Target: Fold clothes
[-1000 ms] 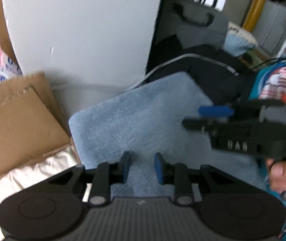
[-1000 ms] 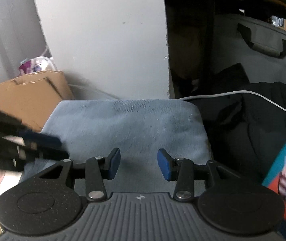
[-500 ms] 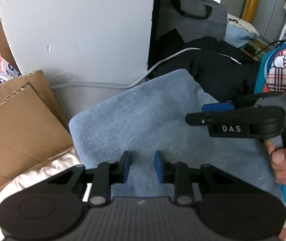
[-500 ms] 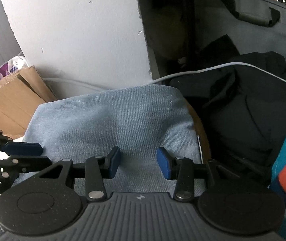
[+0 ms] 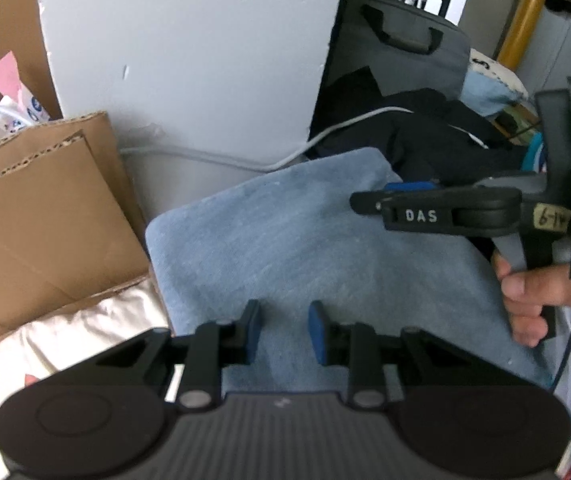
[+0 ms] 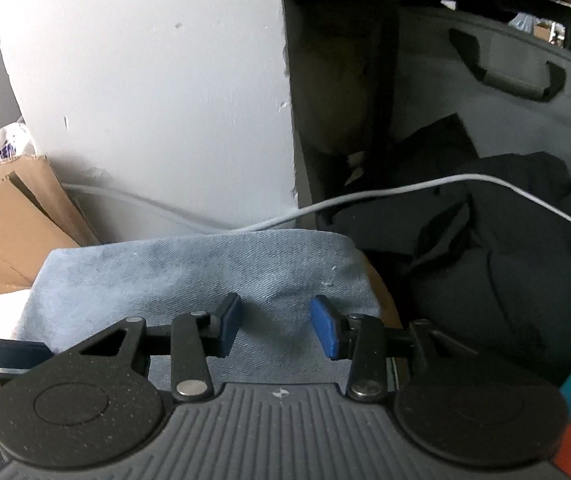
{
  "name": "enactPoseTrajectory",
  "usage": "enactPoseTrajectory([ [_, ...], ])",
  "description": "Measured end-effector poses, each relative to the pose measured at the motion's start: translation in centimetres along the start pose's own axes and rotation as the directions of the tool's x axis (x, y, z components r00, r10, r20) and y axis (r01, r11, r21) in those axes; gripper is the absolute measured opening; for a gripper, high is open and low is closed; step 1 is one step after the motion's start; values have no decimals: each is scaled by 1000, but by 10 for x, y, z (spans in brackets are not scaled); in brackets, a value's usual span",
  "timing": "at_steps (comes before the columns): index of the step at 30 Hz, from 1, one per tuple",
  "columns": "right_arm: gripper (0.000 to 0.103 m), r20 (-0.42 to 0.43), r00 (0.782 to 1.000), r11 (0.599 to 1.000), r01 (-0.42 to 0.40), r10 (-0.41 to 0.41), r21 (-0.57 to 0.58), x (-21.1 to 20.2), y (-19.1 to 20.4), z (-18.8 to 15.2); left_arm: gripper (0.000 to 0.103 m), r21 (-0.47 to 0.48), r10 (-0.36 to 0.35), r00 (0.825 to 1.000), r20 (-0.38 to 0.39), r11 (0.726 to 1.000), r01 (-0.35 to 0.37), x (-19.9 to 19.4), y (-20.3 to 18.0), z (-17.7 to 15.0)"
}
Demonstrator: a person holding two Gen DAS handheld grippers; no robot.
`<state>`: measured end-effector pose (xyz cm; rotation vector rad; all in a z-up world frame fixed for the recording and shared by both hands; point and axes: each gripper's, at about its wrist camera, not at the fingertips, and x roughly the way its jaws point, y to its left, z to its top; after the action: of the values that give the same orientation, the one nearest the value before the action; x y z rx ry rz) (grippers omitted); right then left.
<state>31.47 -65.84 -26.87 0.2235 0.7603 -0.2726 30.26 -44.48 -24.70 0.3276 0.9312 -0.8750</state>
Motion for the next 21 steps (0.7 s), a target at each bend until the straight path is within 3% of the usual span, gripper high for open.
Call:
enactPoseTrajectory([
  [3,46,-39,999,999,-25,23,-35,4,-6,6,27,-17,14,1000,17,1000,-14,-3,0,6],
  [6,43,-53,998,999,-33,31,-43,-1,-11,16,15,-30,25,999,43,999,-24,-6,0,11],
  [10,42,-20,999,999,-47,47,-12,-9,-20,21,17,-49,13,994,111,999,-8,-2,7,15],
  [14,42,-26,998,999,-51,51,18,1,-22,14,18,-56,41,994,103,998,-36,11,16,21],
  [17,42,16,998,997,-57,56,44,1,-22,17,18,-81,86,993,87,994,-79,11,26,24],
  [21,41,21,999,999,-44,43,11,6,-13,26,18,-80,110,991,76,991,-103,8,35,20],
])
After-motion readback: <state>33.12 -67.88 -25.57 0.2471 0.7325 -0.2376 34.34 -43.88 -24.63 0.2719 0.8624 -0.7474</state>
